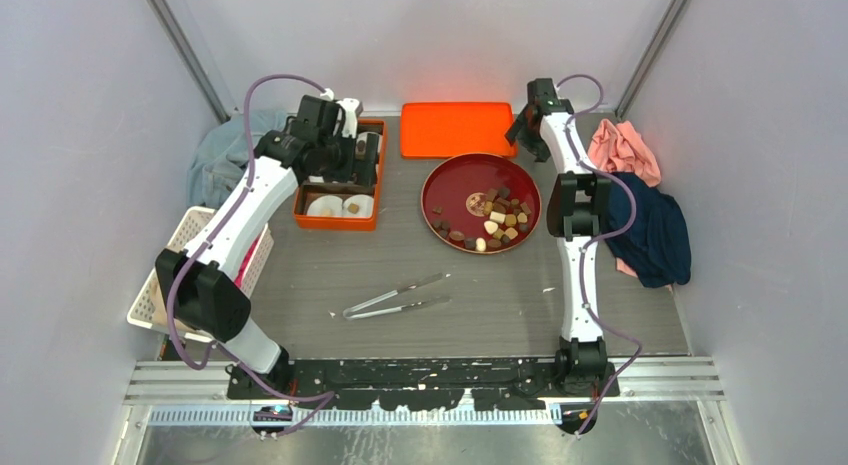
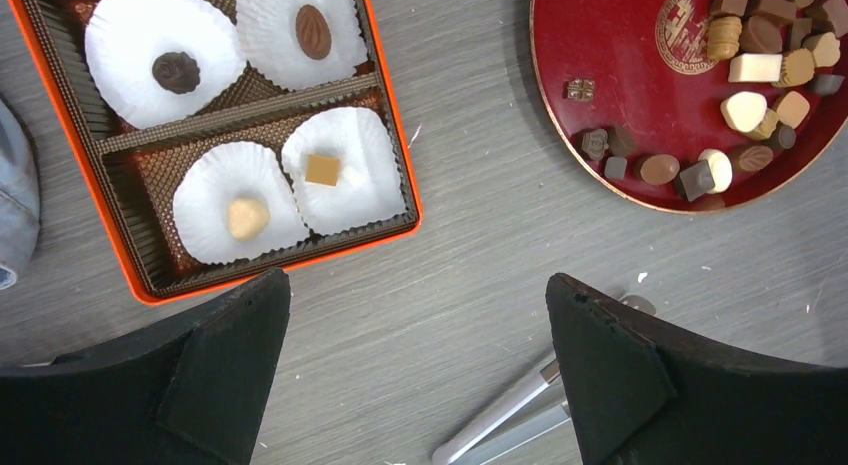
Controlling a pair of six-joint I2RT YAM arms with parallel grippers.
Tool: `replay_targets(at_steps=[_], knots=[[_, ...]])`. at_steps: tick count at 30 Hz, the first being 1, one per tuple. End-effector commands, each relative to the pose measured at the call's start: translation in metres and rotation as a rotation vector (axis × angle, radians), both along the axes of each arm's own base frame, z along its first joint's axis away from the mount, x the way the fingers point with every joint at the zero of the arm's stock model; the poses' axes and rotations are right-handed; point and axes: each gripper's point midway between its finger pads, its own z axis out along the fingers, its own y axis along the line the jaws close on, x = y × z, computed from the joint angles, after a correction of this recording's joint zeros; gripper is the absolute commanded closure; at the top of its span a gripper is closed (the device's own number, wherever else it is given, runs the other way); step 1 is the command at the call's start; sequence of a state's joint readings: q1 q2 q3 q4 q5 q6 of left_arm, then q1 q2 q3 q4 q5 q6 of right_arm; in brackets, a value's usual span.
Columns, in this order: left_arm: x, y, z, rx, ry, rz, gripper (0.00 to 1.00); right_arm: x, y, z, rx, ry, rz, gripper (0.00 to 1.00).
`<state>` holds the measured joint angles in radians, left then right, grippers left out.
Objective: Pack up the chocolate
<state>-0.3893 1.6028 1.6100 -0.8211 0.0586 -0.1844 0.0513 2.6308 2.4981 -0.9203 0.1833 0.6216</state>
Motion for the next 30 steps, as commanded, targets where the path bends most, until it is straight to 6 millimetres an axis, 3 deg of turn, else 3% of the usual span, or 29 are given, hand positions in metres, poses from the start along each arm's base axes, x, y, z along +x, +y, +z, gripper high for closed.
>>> replay_targets(at_steps=[1,4,18,20,27,30], knots=[[0.015,-0.001,0.02,-0.027,-0.072,0.042,0.0,0.017,0.006,0.013,0.016,-0.069,0.012,0.21],[0.017,-0.001,0.02,-0.03,-0.075,0.046,0.0,0.017,0.006,0.007,0.016,-0.064,0.007,0.29],[0.028,-0.01,0.014,-0.05,-0.067,0.037,0.0,-0.001,-0.007,0.017,-0.127,-0.007,0.049,0.99],[0.029,-0.011,0.014,-0.052,-0.067,0.036,0.0,0.001,-0.004,0.035,-0.108,-0.037,0.058,0.99],[0.035,-0.014,0.02,-0.066,-0.086,0.043,0.0,0.012,0.003,0.131,-0.052,-0.242,0.031,0.99],[0.039,-0.014,0.021,-0.07,-0.083,0.062,0.0,0.007,0.007,0.156,-0.045,-0.282,0.029,0.99]])
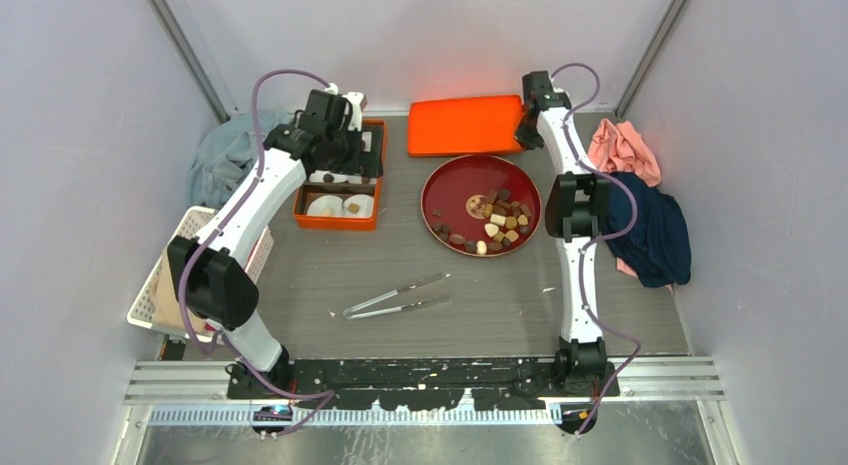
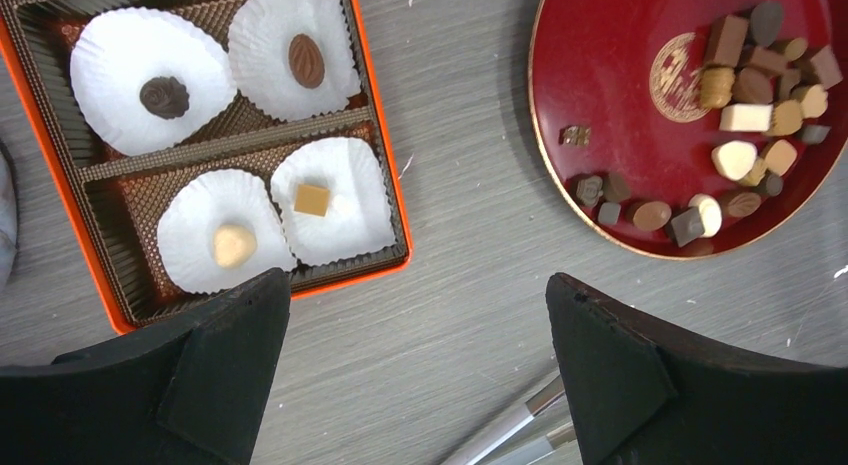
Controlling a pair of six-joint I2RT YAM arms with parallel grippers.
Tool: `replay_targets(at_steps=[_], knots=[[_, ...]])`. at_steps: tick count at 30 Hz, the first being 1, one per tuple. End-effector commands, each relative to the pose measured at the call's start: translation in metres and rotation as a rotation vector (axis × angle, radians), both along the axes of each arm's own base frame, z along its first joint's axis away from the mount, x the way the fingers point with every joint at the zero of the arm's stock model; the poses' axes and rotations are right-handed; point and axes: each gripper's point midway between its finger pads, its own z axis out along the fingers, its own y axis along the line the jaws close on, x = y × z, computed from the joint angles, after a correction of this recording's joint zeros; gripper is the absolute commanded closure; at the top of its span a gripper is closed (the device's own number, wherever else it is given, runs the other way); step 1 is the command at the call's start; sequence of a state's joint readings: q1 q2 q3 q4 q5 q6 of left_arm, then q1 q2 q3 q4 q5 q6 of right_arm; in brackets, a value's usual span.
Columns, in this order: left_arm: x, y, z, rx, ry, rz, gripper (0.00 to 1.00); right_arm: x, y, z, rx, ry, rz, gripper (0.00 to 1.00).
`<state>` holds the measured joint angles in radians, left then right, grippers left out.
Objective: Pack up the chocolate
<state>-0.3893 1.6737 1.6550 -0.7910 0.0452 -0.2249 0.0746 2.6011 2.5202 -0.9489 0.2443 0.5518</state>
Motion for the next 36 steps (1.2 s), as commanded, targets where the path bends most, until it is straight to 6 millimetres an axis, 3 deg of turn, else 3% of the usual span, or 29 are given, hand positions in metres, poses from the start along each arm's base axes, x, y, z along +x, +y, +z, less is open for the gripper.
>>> replay_targets(at_steps=[1,13,18,21,25,33,36], knots=[[0.02,-0.007,0.028,-0.052,-0.085,0.026,0.0,0.006,0.006,0.138,0.049,-0.27,-0.014,0.99],[0.033,-0.013,0.042,-0.168,-0.092,0.091,0.0,-0.042,0.036,0.193,0.207,-0.344,0.049,0.99],[0.045,0.002,0.064,-0.373,-0.05,0.151,0.05,-0.076,0.063,0.198,0.301,-0.327,0.149,0.99],[0.045,0.001,0.084,-0.437,-0.054,0.07,0.06,-0.095,0.081,0.205,0.384,-0.337,0.201,0.99],[0.043,0.002,0.098,-0.503,-0.023,0.031,0.03,-0.115,0.102,0.215,0.414,-0.361,0.248,0.99],[0.041,-0.001,0.093,-0.599,0.039,0.018,0.06,-0.141,0.133,0.203,0.479,-0.309,0.312,0.99],[0.042,-0.003,0.086,-0.646,0.078,0.026,0.13,-0.147,0.144,0.203,0.514,-0.321,0.326,0.99]])
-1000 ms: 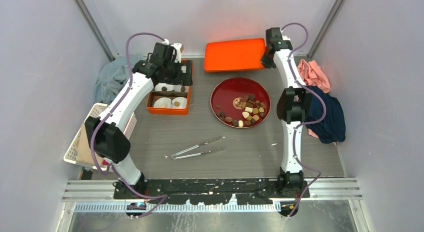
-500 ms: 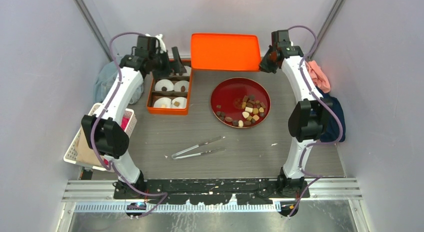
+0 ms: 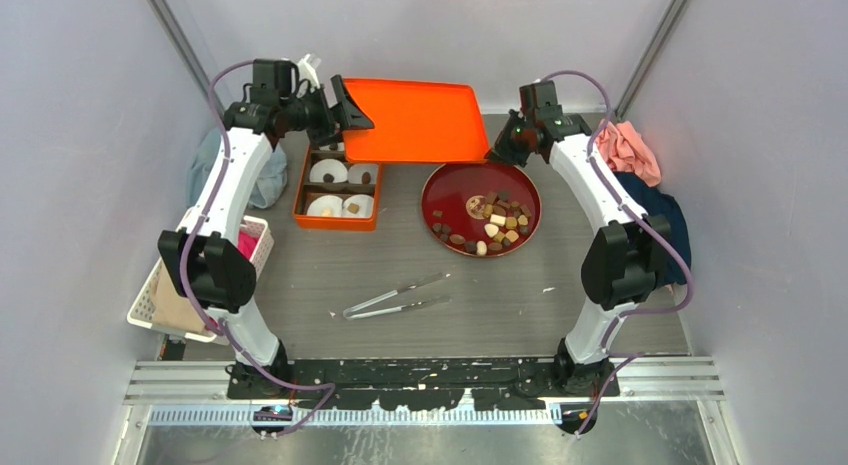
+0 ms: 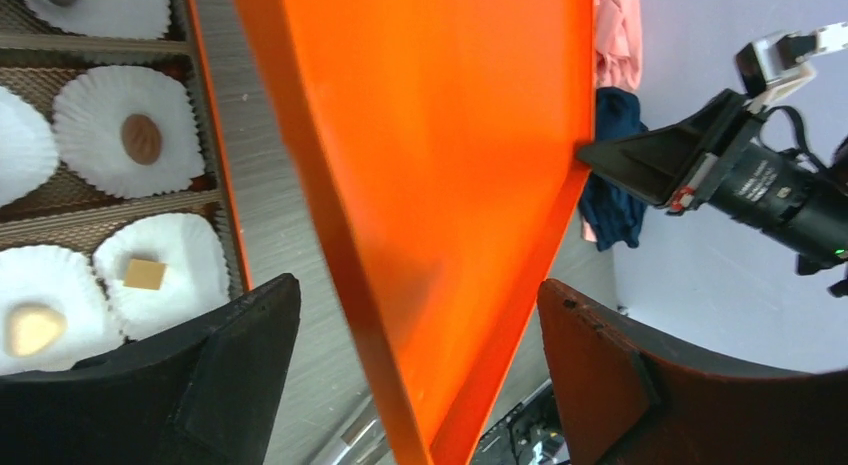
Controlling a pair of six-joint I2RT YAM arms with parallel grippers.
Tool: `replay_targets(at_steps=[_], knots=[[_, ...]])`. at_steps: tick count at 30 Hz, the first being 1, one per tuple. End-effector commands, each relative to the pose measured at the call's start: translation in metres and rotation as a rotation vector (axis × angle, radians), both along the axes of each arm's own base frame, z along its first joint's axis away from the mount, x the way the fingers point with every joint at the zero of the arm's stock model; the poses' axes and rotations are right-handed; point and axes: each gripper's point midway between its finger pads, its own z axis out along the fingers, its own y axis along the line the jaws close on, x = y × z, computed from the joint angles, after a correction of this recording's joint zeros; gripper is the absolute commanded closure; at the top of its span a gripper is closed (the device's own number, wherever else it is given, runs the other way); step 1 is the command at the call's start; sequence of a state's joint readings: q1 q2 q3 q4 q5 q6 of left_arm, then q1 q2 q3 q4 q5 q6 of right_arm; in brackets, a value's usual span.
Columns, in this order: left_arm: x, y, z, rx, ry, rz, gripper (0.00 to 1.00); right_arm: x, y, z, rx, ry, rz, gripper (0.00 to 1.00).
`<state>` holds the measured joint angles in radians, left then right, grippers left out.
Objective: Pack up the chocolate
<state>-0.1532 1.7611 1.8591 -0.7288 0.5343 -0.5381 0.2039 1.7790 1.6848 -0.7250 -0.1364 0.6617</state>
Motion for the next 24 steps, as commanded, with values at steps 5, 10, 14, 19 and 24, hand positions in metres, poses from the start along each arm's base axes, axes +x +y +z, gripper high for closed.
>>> replay_targets(at_steps=[5,10,14,19,24], knots=[[0.003,-0.006,0.012,-0.238,0.018,-0.014,0.35,-0.002,0.027,0.043,0.166,-0.126,0.023,0.99],[0.004,-0.003,0.014,-0.289,0.022,0.007,0.6,-0.006,0.033,0.031,0.185,-0.094,0.033,0.99],[0.002,-0.005,0.012,-0.296,0.042,0.0,0.74,-0.008,0.04,0.026,0.192,-0.083,0.048,0.99],[0.004,-0.006,0.018,-0.322,0.033,0.001,0.84,-0.01,0.044,0.02,0.199,-0.066,0.057,0.99],[0.007,-0.009,0.023,-0.345,0.022,-0.008,1.0,-0.012,0.043,0.008,0.183,-0.009,0.06,0.78]])
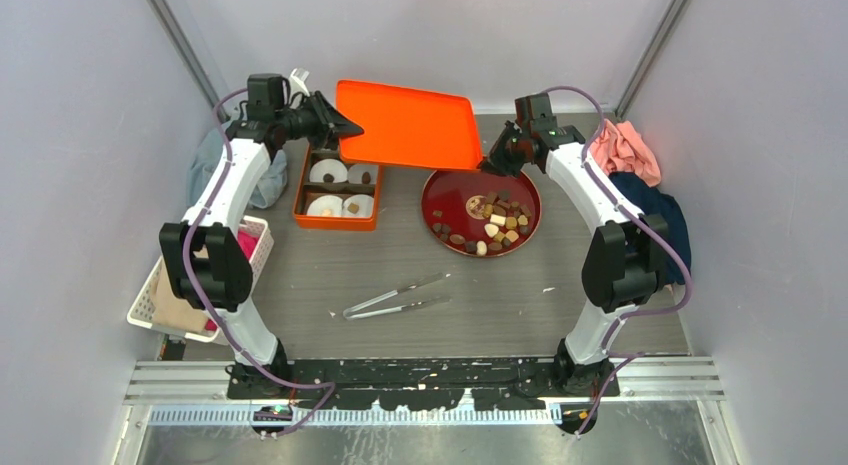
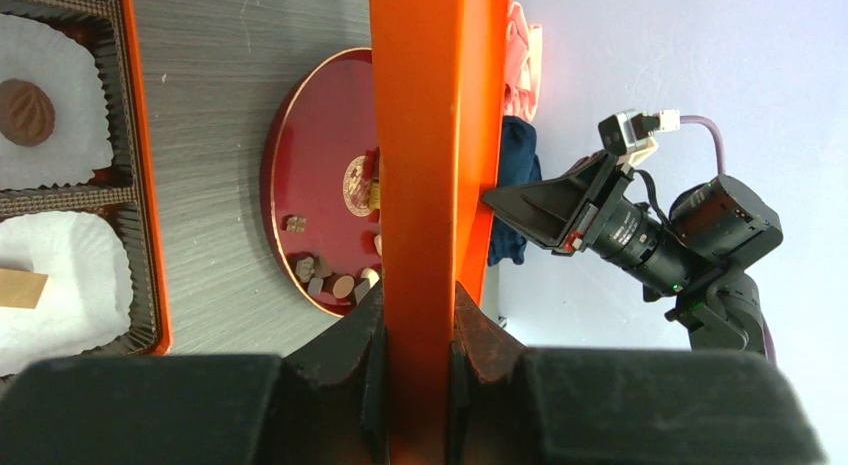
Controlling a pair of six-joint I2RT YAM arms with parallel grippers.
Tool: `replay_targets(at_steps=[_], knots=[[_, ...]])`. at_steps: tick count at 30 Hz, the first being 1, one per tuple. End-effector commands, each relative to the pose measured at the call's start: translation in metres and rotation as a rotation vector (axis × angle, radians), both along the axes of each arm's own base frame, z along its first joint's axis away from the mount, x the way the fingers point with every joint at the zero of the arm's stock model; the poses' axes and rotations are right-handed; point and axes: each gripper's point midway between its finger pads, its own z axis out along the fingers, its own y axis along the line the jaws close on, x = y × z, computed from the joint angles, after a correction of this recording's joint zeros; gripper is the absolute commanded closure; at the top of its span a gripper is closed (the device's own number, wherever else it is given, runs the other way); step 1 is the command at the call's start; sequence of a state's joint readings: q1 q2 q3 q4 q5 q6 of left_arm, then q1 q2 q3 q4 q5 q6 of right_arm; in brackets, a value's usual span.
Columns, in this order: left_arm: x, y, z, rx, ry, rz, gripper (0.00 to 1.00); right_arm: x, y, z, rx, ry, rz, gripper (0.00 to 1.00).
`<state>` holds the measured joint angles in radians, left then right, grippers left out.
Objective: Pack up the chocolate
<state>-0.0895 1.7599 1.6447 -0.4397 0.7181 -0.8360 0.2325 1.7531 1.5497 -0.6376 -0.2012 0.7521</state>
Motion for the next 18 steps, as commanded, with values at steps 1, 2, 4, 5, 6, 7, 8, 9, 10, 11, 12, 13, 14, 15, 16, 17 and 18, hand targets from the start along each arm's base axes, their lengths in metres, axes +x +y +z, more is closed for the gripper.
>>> replay_targets(at_steps=[1,2,4,5,6,7,8,9,10,11,12,13,14,15,16,17,18], knots=[[-0.003,-0.005,0.041,-0.059,-0.118,-0.036,1.0,0.003,0.018,0.03,0.075,-0.058,0.047,0.6],[-0.002,-0.005,0.039,-0.058,-0.117,-0.04,1.0,0.003,0.017,0.029,0.064,-0.053,0.047,0.42],[-0.002,-0.004,0.038,-0.048,-0.121,-0.051,1.0,0.003,0.012,0.035,0.039,-0.059,0.04,0.21],[-0.003,-0.002,0.038,-0.031,-0.127,-0.053,1.0,0.003,0.009,0.04,0.022,-0.068,0.034,0.15],[-0.003,0.001,0.039,-0.006,-0.139,-0.054,1.0,0.004,0.005,0.045,0.003,-0.078,0.028,0.11],[-0.003,0.005,0.039,0.04,-0.166,-0.061,1.0,0.004,0.002,0.052,-0.019,-0.092,0.023,0.09],[-0.002,0.01,0.041,0.09,-0.194,-0.052,1.0,0.003,-0.005,0.057,-0.043,-0.095,0.015,0.08],[-0.001,0.015,0.046,0.138,-0.226,-0.048,1.0,0.004,-0.011,0.065,-0.068,-0.111,0.001,0.07],[0.001,0.02,0.057,0.186,-0.279,-0.046,1.0,0.005,-0.017,0.072,-0.082,-0.126,-0.011,0.07],[0.002,0.025,0.065,0.234,-0.32,-0.037,1.0,0.006,-0.023,0.078,-0.09,-0.137,-0.026,0.07],[0.003,0.031,0.073,0.28,-0.364,-0.03,1.0,0.006,-0.029,0.085,-0.091,-0.148,-0.041,0.07],[0.004,0.036,0.081,0.326,-0.402,-0.022,1.0,0.006,-0.035,0.09,-0.092,-0.156,-0.056,0.07],[0.006,0.042,0.088,0.373,-0.439,-0.006,1.0,0.007,-0.041,0.095,-0.093,-0.163,-0.071,0.07],[0.008,0.048,0.095,0.422,-0.479,0.007,1.0,0.007,-0.046,0.099,-0.094,-0.172,-0.084,0.07],[0.01,0.054,0.101,0.469,-0.513,0.023,1.0,0.007,-0.051,0.101,-0.097,-0.175,-0.093,0.07],[0.012,0.061,0.107,0.514,-0.543,0.043,1.0,0.006,-0.054,0.103,-0.101,-0.179,-0.1,0.07],[0.015,0.067,0.111,0.56,-0.574,0.057,1.0,0.006,-0.056,0.104,-0.105,-0.181,-0.106,0.08]])
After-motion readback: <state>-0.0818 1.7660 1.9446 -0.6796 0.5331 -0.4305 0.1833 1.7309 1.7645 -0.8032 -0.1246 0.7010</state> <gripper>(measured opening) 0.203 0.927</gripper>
